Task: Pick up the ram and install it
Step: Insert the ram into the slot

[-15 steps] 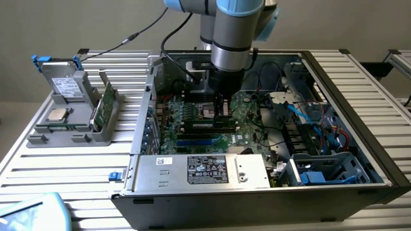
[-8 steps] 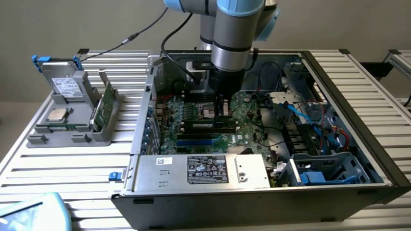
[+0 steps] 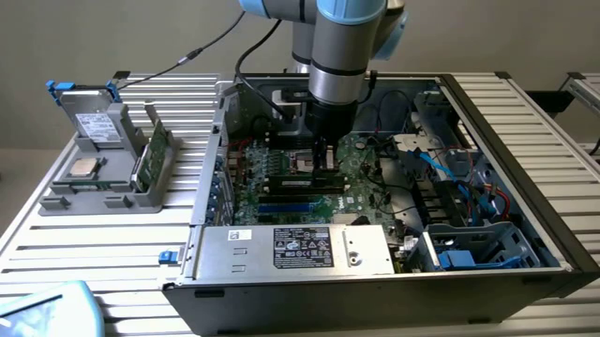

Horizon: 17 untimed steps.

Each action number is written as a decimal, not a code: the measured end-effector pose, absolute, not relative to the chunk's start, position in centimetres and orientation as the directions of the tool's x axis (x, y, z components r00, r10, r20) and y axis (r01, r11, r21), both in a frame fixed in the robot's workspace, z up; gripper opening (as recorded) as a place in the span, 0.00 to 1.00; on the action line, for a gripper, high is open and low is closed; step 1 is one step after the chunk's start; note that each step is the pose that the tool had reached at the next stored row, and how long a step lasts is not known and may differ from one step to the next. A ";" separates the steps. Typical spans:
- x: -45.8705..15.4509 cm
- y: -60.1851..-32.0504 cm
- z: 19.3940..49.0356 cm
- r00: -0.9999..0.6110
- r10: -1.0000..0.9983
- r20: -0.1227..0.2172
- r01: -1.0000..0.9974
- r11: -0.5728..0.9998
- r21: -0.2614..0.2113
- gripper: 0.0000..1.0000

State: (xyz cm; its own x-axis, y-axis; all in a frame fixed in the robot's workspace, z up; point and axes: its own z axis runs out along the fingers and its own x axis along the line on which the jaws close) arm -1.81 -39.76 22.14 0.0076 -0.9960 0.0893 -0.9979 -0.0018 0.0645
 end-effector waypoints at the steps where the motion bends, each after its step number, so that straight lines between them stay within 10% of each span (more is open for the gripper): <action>1: -1.8 -39.8 22.1 0.008 -0.996 0.089 -0.998 -0.002 0.064 0.15; 17: -1.8 -39.8 22.0 0.007 -0.996 0.089 -0.998 -0.002 0.065 0.15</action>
State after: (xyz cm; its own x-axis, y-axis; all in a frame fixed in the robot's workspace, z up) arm -1.79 -39.76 22.04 0.0075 -0.9960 0.0893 -0.9979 -0.0017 0.0645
